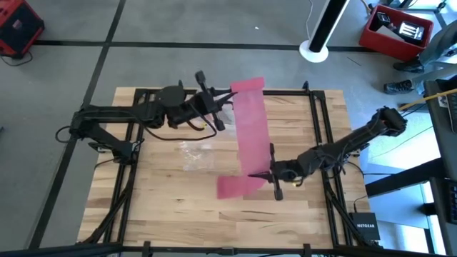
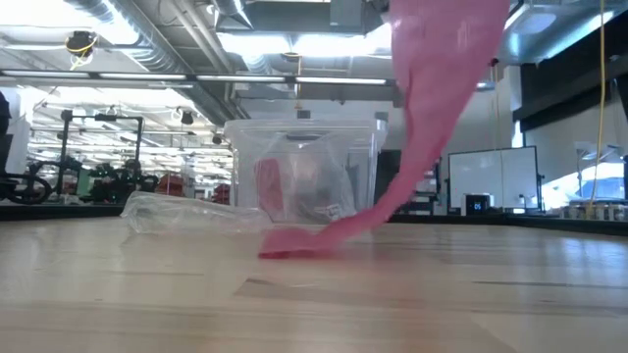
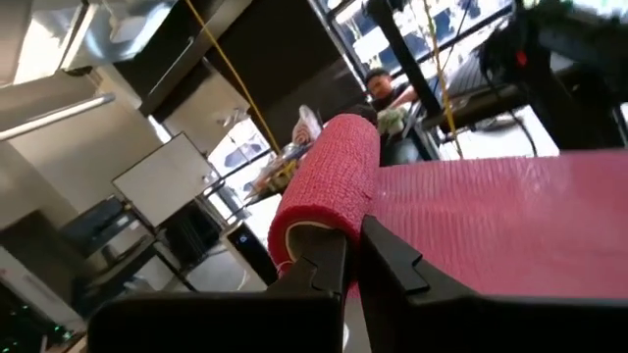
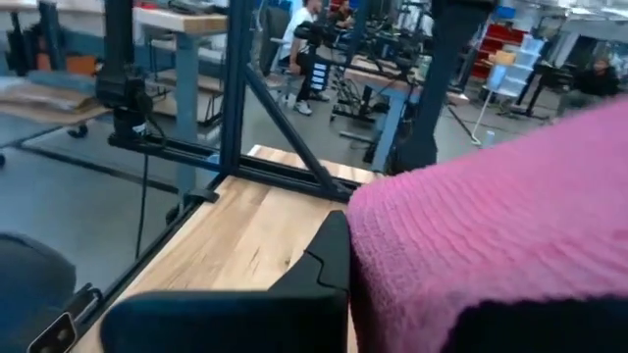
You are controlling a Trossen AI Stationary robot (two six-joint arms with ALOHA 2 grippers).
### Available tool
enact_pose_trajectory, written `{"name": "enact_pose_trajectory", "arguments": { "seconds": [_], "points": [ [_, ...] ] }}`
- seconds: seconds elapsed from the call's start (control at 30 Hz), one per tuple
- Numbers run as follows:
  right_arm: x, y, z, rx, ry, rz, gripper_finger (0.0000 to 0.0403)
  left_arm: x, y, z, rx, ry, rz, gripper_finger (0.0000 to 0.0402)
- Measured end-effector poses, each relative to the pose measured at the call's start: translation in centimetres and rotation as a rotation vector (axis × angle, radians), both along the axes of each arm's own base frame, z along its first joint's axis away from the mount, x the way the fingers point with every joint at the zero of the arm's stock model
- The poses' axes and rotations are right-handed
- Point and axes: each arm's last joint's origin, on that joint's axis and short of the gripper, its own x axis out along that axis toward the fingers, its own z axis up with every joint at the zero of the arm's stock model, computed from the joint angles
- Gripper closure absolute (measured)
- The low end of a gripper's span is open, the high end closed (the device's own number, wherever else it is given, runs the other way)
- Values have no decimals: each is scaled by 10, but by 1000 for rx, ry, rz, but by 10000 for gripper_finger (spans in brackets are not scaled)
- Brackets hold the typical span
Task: Roll bandage
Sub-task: Roll the pink bandage
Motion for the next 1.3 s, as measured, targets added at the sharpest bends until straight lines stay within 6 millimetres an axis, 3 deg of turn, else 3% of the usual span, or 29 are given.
{"name": "enact_pose_trajectory", "arguments": {
  "seconds": [0.37,0.67,1.0,1.2,1.3],
  "points": [
    [-8,22,70,-94,-46,56,402,5,-2,-31,38,113,55,399],
    [-16,19,125,-78,-122,65,402,8,-20,-55,61,194,10,400],
    [-33,4,191,0,-288,-19,402,9,-51,-87,101,295,-50,400],
    [-32,-22,213,45,-345,-137,402,6,-70,-103,113,339,-107,400],
    [-23,-35,215,82,-361,-152,402,8,-78,-109,109,355,-129,400]
  ]
}}
